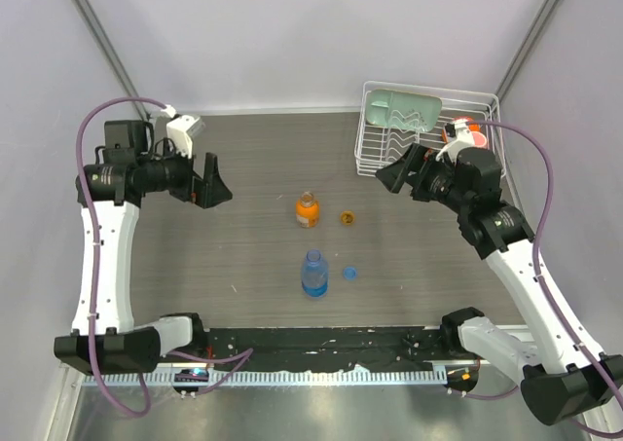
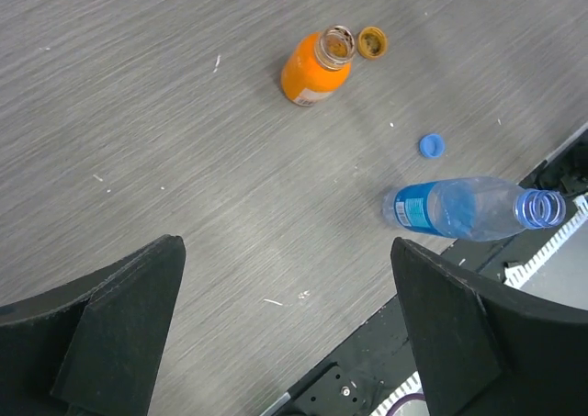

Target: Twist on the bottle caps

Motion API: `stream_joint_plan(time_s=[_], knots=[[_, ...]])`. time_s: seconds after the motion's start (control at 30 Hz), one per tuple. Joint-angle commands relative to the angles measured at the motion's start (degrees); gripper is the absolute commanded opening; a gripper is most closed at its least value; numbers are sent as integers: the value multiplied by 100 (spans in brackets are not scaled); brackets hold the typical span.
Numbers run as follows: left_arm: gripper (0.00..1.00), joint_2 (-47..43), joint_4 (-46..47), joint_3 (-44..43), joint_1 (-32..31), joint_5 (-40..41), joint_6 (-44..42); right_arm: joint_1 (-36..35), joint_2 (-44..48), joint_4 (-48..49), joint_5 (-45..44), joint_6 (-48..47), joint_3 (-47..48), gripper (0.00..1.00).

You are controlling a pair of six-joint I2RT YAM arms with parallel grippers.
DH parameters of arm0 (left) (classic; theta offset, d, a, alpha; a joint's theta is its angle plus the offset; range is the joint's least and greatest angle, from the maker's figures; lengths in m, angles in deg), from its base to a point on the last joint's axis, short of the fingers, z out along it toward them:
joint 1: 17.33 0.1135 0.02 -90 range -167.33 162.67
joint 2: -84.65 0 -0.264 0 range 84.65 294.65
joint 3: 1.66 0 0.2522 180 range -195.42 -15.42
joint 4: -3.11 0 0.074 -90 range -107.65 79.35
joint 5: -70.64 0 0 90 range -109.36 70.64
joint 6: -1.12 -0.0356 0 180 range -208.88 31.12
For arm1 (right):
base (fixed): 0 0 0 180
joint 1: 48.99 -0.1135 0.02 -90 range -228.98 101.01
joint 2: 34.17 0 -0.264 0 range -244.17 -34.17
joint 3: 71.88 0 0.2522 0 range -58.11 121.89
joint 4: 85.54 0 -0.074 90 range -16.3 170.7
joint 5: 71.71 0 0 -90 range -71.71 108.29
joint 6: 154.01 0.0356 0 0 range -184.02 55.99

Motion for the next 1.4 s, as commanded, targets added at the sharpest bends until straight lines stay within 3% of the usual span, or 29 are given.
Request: stream_joint_plan(time_s=[0.0,0.07,0.1,0.17,0.23,0.43,0.57,0.73,0.97,1.2,1.37], knots=[[100,269,-9,-409,-185,-526,-132,-10,8,-272,-847,-266,-42,98],[100,419,-1,-725,-527,-623,-142,-1,60,-282,-1636,-240,-121,100],[100,611,60,-848,-1130,-423,-98,-1,78,-299,-1875,-161,-147,100],[100,832,218,-1147,-1818,522,-28,8,104,-378,-2480,-134,-139,100],[100,1270,386,-1471,-2546,975,-62,86,148,-492,-2685,-134,-95,100],[100,3070,69,-3113,-3104,1091,-194,122,842,-519,-3300,76,-349,96],[99,3897,52,-3574,-3560,994,-221,122,1369,-721,-3705,278,-446,83],[89,4506,122,-3407,-4185,1003,-501,131,1826,-941,-3775,244,-359,75],[62,4691,368,-2801,-4836,1029,-809,130,1792,-1117,-3899,68,-165,63],[59,4770,789,-1722,-5178,1056,-924,122,1765,-1038,-3784,-11,-332,62],[58,4963,1053,-1447,-5258,1056,-968,122,1792,-923,-3749,-90,-481,61]])
